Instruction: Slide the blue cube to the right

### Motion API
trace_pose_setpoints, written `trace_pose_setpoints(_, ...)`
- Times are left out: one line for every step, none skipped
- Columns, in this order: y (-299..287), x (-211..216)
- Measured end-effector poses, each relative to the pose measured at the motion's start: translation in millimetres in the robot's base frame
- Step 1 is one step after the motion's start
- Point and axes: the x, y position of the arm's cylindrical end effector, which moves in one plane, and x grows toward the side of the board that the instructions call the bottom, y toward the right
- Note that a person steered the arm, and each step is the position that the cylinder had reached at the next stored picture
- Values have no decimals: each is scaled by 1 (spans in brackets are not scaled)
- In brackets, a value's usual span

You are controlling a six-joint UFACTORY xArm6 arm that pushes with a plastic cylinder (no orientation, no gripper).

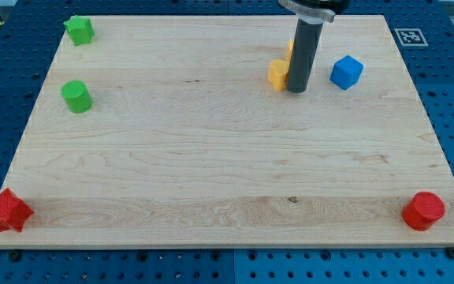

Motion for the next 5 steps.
trace_pose_setpoints(35,56)
trace_pose_setpoints(42,65)
trace_pose_setpoints(44,57)
trace_pose_setpoints(50,9)
trace_pose_setpoints(71,-65)
